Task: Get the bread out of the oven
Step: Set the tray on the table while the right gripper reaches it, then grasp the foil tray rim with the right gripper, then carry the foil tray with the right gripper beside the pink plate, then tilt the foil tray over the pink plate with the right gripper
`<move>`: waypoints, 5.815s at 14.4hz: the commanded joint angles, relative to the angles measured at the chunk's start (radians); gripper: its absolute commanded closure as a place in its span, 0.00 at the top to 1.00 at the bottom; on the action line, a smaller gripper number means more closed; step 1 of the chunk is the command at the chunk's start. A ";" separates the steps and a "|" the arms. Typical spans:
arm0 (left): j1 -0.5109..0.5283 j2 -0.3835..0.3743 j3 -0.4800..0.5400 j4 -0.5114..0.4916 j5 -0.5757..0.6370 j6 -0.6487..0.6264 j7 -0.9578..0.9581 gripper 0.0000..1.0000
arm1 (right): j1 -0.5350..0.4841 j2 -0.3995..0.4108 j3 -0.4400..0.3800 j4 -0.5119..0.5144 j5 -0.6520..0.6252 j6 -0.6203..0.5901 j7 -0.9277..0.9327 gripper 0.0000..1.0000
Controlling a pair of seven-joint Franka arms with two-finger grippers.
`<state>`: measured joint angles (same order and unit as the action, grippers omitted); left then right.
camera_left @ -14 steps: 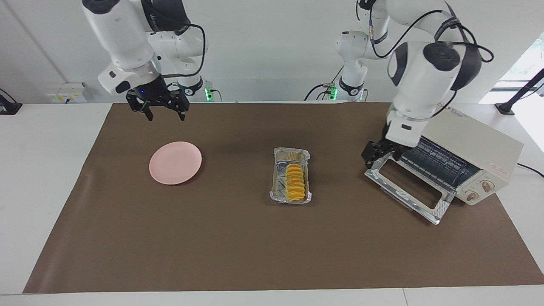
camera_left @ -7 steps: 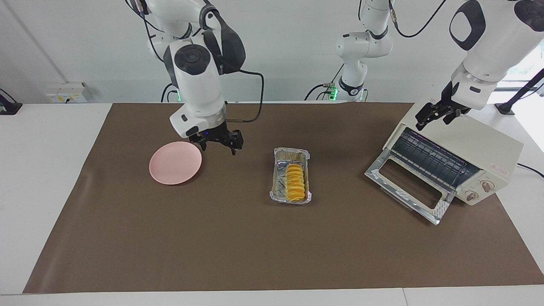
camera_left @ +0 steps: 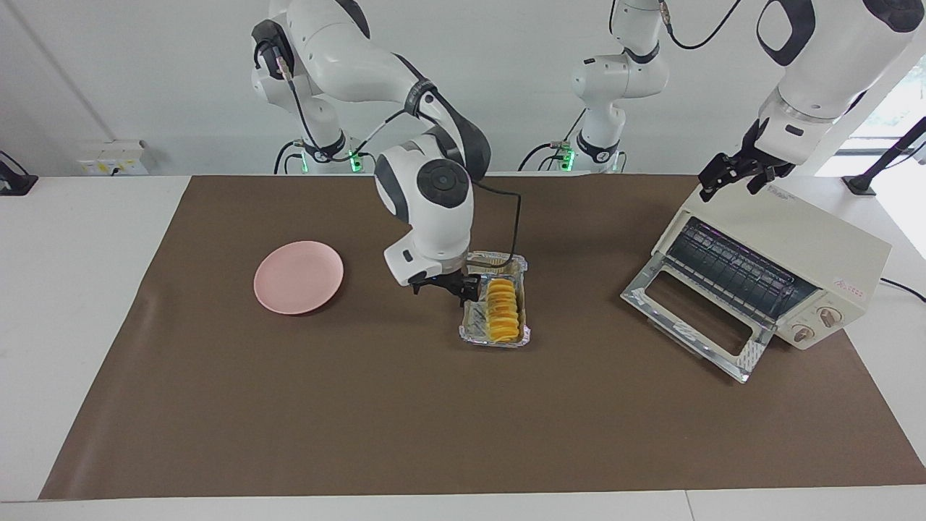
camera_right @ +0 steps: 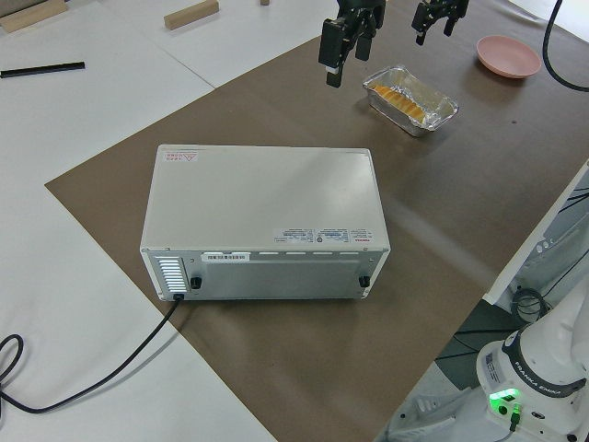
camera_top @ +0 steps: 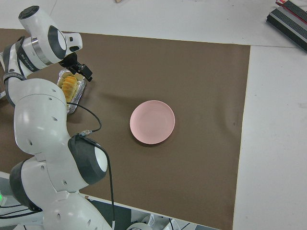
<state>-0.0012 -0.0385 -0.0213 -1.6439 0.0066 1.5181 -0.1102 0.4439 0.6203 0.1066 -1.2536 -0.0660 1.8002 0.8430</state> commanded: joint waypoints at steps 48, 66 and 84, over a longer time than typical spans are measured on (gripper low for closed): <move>0.003 -0.009 0.001 -0.010 -0.017 0.017 0.023 1.00 | -0.534 -0.112 -0.004 -0.269 0.002 0.281 -0.967 0.00; 0.003 -0.009 0.000 -0.007 -0.023 0.007 0.095 1.00 | -0.470 -0.120 -0.005 -0.354 -0.127 0.323 -0.932 1.00; 0.003 -0.009 0.001 -0.005 -0.023 0.011 0.099 1.00 | -0.445 -0.116 -0.004 -0.449 -0.135 0.459 -0.897 0.00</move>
<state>-0.0007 -0.0385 -0.0228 -1.6437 0.0013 1.5212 -0.0251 0.0114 0.5188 0.0945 -1.6778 -0.1778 2.2429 -0.0739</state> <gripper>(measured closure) 0.000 0.335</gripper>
